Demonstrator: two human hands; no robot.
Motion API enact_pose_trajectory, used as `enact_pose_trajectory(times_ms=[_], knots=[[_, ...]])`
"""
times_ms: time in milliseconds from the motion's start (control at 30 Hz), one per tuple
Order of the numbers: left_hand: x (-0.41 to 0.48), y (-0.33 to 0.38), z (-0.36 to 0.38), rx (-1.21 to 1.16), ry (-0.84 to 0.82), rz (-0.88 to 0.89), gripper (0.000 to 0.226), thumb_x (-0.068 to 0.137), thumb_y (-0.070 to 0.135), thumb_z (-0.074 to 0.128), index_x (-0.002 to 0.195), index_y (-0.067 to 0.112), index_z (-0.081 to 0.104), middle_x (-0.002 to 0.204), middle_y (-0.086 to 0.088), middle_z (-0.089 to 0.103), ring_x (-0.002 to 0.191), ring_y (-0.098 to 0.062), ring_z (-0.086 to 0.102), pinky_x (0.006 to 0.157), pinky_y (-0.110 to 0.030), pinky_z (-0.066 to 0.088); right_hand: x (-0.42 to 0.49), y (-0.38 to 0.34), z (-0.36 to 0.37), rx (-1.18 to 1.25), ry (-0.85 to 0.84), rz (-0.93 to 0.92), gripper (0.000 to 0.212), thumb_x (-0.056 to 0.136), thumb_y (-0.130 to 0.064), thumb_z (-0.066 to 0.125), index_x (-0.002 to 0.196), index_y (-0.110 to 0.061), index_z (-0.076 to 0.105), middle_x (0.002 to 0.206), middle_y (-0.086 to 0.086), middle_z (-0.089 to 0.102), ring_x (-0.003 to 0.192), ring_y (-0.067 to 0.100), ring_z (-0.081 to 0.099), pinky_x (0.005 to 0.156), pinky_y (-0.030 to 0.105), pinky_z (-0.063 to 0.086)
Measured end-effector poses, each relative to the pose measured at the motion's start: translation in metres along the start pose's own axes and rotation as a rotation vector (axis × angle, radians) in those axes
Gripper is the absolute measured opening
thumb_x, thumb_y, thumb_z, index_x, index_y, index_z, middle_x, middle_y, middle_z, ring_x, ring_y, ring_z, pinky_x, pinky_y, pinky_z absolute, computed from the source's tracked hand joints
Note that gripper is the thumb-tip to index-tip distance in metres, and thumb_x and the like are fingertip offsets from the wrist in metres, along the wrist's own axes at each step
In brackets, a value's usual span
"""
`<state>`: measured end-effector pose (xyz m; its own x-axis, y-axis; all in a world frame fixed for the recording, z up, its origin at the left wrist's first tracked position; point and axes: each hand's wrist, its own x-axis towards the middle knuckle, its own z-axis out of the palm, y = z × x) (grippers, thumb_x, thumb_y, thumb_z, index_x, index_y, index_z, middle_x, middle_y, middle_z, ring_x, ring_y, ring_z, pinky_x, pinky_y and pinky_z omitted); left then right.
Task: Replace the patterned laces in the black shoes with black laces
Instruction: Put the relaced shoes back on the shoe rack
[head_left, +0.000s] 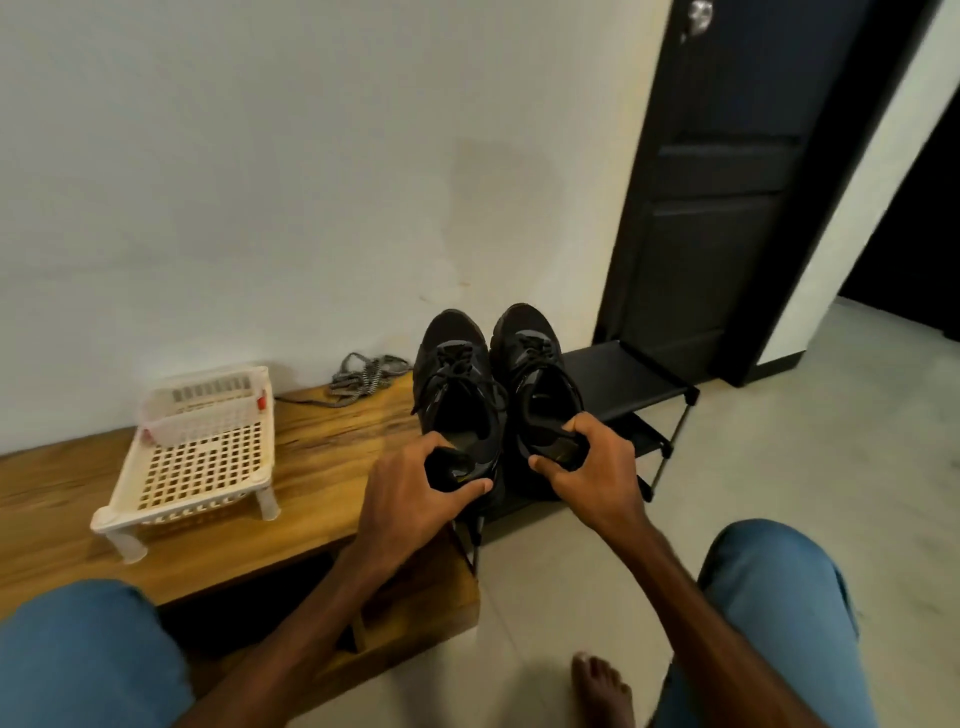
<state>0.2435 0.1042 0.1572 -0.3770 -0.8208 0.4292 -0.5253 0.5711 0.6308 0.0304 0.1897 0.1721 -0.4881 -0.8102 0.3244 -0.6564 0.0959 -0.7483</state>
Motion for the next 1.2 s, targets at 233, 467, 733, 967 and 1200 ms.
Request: enact_pose_trajectory(times_ms=[233, 467, 733, 967, 1200], knots=[[0.024, 0.045, 0.097, -0.025, -0.229, 0.121, 0.049, 0.067, 0.067, 0.081, 0.1, 0.031, 0.07, 0.092, 0.017, 0.071, 0.081, 0.0, 0.064, 0.07, -0.019, 0.052, -0.01, 0.083, -0.045, -0.123, 0.194, 0.172, 0.034, 0.071, -0.022, 0.092, 0.082, -0.022, 0.06, 0.085, -0.003, 0.065, 0.075, 0.013, 0.063, 0.064, 0.027, 0.051], [0.016, 0.047, 0.165, -0.058, -0.546, 0.111, 0.061, 0.061, 0.076, 0.076, 0.101, 0.031, 0.067, 0.092, 0.015, 0.071, 0.085, 0.0, 0.065, 0.078, -0.032, 0.059, -0.024, 0.14, -0.056, -0.244, 0.178, 0.465, 0.033, 0.073, -0.021, 0.09, 0.087, -0.02, 0.06, 0.081, 0.0, 0.061, 0.075, 0.021, 0.058, 0.068, 0.026, 0.045], [0.004, 0.017, 0.207, -0.05, -0.524, -0.134, 0.053, 0.057, 0.066, 0.087, 0.095, 0.03, 0.073, 0.091, 0.011, 0.073, 0.086, -0.008, 0.067, 0.074, -0.026, 0.057, 0.004, 0.182, -0.016, -0.225, -0.009, 0.519, 0.034, 0.068, -0.016, 0.091, 0.084, -0.023, 0.062, 0.085, 0.002, 0.068, 0.081, 0.025, 0.068, 0.075, 0.035, 0.06], [0.008, -0.012, 0.236, -0.061, -0.428, -0.276, 0.058, 0.06, 0.058, 0.089, 0.104, 0.026, 0.072, 0.098, 0.007, 0.072, 0.094, -0.011, 0.066, 0.08, -0.032, 0.059, 0.032, 0.206, 0.022, -0.179, -0.047, 0.488, 0.034, 0.069, -0.015, 0.092, 0.087, -0.02, 0.064, 0.086, 0.002, 0.068, 0.083, 0.024, 0.068, 0.079, 0.035, 0.059], [0.033, -0.039, 0.263, -0.08, -0.31, -0.394, 0.054, 0.069, 0.049, 0.089, 0.11, 0.021, 0.066, 0.105, 0.004, 0.07, 0.097, -0.015, 0.065, 0.078, -0.028, 0.054, 0.083, 0.223, 0.059, -0.126, -0.119, 0.386, 0.035, 0.07, -0.01, 0.092, 0.09, -0.013, 0.064, 0.088, 0.0, 0.066, 0.08, 0.015, 0.063, 0.074, 0.02, 0.053]])
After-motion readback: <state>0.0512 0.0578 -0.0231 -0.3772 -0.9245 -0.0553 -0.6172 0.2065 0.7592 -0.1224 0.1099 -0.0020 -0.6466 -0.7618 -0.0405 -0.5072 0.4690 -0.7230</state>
